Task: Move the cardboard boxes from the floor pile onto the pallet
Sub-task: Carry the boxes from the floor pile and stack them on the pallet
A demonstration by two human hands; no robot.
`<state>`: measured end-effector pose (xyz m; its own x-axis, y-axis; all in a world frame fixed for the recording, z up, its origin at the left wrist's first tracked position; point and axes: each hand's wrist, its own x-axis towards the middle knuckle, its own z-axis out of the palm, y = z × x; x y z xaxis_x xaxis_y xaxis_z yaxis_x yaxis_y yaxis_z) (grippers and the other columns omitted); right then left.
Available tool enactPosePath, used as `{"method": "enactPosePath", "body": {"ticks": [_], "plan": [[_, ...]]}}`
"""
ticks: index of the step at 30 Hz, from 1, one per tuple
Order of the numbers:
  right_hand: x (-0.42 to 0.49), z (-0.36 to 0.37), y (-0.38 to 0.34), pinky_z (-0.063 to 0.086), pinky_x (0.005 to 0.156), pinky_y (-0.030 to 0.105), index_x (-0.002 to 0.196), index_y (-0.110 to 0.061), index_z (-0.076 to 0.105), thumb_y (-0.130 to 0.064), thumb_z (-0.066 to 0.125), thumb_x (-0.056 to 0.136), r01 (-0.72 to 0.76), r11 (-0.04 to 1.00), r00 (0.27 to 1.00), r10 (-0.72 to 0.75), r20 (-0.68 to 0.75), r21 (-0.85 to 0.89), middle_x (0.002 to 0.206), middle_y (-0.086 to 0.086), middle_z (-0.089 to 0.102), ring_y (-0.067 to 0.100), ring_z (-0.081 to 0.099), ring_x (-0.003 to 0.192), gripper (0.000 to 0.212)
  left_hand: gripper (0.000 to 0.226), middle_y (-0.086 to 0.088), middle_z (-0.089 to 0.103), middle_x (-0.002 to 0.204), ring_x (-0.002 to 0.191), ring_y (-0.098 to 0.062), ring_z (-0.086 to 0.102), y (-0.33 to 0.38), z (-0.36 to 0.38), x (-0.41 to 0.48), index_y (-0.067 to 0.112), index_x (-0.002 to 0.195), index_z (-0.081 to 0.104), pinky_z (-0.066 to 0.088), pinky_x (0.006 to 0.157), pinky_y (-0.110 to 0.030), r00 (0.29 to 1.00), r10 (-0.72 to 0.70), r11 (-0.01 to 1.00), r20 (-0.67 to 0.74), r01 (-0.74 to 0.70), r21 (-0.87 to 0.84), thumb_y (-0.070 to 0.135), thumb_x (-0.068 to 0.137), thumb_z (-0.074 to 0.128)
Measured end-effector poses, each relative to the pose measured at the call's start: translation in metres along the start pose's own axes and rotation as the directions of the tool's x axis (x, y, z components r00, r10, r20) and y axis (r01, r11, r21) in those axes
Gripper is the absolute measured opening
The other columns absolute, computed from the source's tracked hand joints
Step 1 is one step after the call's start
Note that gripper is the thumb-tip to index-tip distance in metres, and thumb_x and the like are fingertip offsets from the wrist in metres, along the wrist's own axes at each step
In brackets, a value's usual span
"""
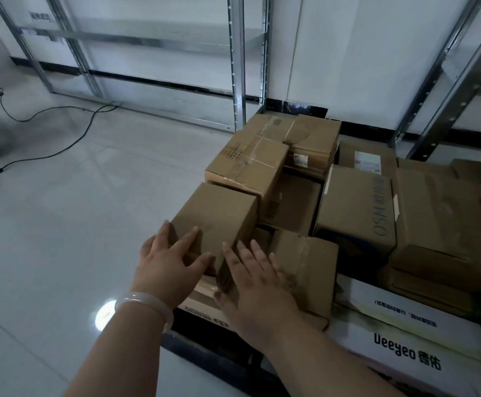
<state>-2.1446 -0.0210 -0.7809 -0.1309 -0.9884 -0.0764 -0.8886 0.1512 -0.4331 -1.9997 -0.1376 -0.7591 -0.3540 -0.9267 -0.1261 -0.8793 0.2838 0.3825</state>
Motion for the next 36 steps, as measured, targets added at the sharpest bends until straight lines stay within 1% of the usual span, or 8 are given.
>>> {"method": "enactPosePath", "body": {"ticks": [7, 10, 14, 17, 22, 27, 31, 36], "plan": [[-0.013, -0.007, 0.013, -0.019, 0.117, 0.043, 0.137, -0.060, -0.031, -0.064, 0.030, 0.096, -0.018, 0.999, 1.000, 0.018, 0.013, 0.028, 0.161, -0.019, -0.022, 0.004, -0.031, 0.143, 0.074, 0.066, 0.005, 0.001, 0.164, 0.148, -0.024, 0.001, 0.010, 0.002, -0.005, 0.056, 0.146, 0.024, 0.016, 0.119, -0.049, 1.000, 0.000, 0.998, 0.012, -0.001, 0.068, 0.074, 0.085, 0.041], [-0.026, -0.018, 0.032, -0.020, 0.117, 0.042, 0.144, -0.055, -0.025, -0.067, 0.026, 0.094, -0.062, 0.998, 0.998, 0.062, -0.021, -0.003, 0.159, -0.018, -0.028, 0.005, -0.033, 0.143, 0.072, 0.069, 0.004, 0.001, 0.164, 0.149, -0.025, -0.003, 0.024, 0.002, -0.010, 0.053, 0.149, 0.018, 0.011, 0.118, -0.053, 1.000, 0.003, 0.994, -0.017, -0.001, 0.111, 0.074, 0.085, 0.036], [-0.072, -0.043, 0.077, -0.023, 0.116, 0.039, 0.149, -0.048, -0.021, -0.070, 0.018, 0.093, -0.142, 0.983, 0.990, 0.139, -0.033, -0.118, 0.158, -0.016, -0.030, 0.008, -0.031, 0.144, 0.071, 0.073, 0.002, 0.001, 0.165, 0.150, -0.022, -0.005, 0.069, 0.004, -0.020, 0.050, 0.150, 0.015, 0.003, 0.119, -0.051, 0.978, 0.187, 0.974, -0.091, -0.172, 0.149, 0.075, 0.084, 0.030], [-0.122, -0.067, 0.122, -0.026, 0.113, 0.035, 0.149, -0.048, -0.020, -0.066, 0.026, 0.096, -0.233, 0.956, 0.972, 0.230, -0.037, -0.180, 0.155, -0.017, -0.035, 0.006, -0.034, 0.142, 0.073, 0.074, 0.005, -0.002, 0.164, 0.150, -0.019, -0.006, 0.115, 0.020, -0.044, 0.051, 0.151, 0.009, -0.003, 0.119, -0.048, 0.902, 0.423, 0.893, -0.088, -0.399, 0.206, 0.076, 0.083, 0.025], [-0.206, -0.101, 0.182, -0.020, 0.116, 0.040, 0.152, -0.045, -0.015, -0.062, 0.034, 0.095, -0.495, 0.843, 0.869, 0.483, -0.106, -0.211, 0.159, -0.013, -0.029, 0.008, -0.030, 0.144, 0.077, 0.066, 0.017, -0.030, 0.152, 0.142, -0.010, -0.026, 0.198, 0.085, -0.097, 0.065, 0.132, -0.025, -0.008, 0.120, -0.048, 0.768, 0.623, 0.757, 0.144, -0.639, 0.134, 0.080, 0.079, 0.013], [-0.292, -0.114, 0.216, 0.005, 0.121, 0.049, 0.154, -0.039, 0.024, -0.057, 0.049, 0.092, -0.700, 0.705, 0.680, 0.608, -0.409, -0.115, 0.165, -0.003, 0.014, 0.017, 0.005, 0.152, 0.069, 0.073, 0.013, -0.030, 0.157, 0.142, -0.011, -0.030, 0.274, 0.159, -0.159, 0.058, 0.143, -0.018, -0.013, 0.116, -0.046, 0.588, 0.751, 0.615, 0.299, -0.789, 0.006, 0.076, 0.088, 0.026], [-0.344, -0.109, 0.245, 0.001, 0.122, 0.045, 0.155, -0.041, 0.018, -0.066, 0.023, 0.095, -0.826, 0.563, 0.501, 0.742, -0.446, 0.008, 0.166, -0.005, 0.008, 0.018, 0.000, 0.152, 0.066, 0.076, 0.009, -0.025, 0.160, 0.148, -0.020, -0.023, 0.322, 0.200, -0.200, 0.054, 0.146, -0.015, -0.011, 0.117, -0.048, 0.435, 0.836, 0.485, 0.335, -0.871, -0.081, 0.071, 0.089, 0.032], [-0.372, -0.073, 0.260, -0.019, 0.117, 0.041, 0.155, -0.044, -0.002, -0.070, 0.007, 0.088, -0.864, 0.504, 0.475, 0.816, -0.328, 0.003, 0.166, -0.008, -0.006, 0.012, -0.018, 0.149, 0.073, 0.077, 0.012, -0.030, 0.157, 0.146, -0.020, -0.026, 0.343, 0.240, -0.222, 0.053, 0.148, -0.012, -0.010, 0.118, -0.047, 0.347, 0.850, 0.419, 0.397, -0.901, -0.109, 0.076, 0.087, 0.029]]}}
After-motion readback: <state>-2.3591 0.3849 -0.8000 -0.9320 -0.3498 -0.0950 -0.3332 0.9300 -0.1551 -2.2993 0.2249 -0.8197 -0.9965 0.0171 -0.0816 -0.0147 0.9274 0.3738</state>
